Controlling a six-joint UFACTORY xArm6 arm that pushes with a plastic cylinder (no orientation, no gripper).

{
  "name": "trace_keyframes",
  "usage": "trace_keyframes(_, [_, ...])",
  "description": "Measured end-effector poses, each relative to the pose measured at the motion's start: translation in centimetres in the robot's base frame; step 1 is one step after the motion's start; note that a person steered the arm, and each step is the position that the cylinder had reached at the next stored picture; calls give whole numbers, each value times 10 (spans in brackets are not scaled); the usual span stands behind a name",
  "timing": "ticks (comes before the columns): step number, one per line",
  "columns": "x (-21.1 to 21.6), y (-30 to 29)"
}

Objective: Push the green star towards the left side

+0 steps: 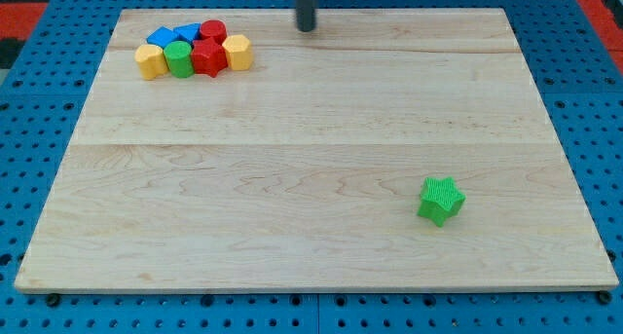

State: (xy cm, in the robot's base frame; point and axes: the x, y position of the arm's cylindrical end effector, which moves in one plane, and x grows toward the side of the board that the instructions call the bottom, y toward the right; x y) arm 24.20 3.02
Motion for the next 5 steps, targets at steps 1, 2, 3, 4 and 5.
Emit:
trace_keyframes(1, [44,77])
trace_keyframes(2, [89,120])
trace_keyframes(3, [128,121])
trace_keyframes(4, [172,165])
trace_keyframes(5, [221,174])
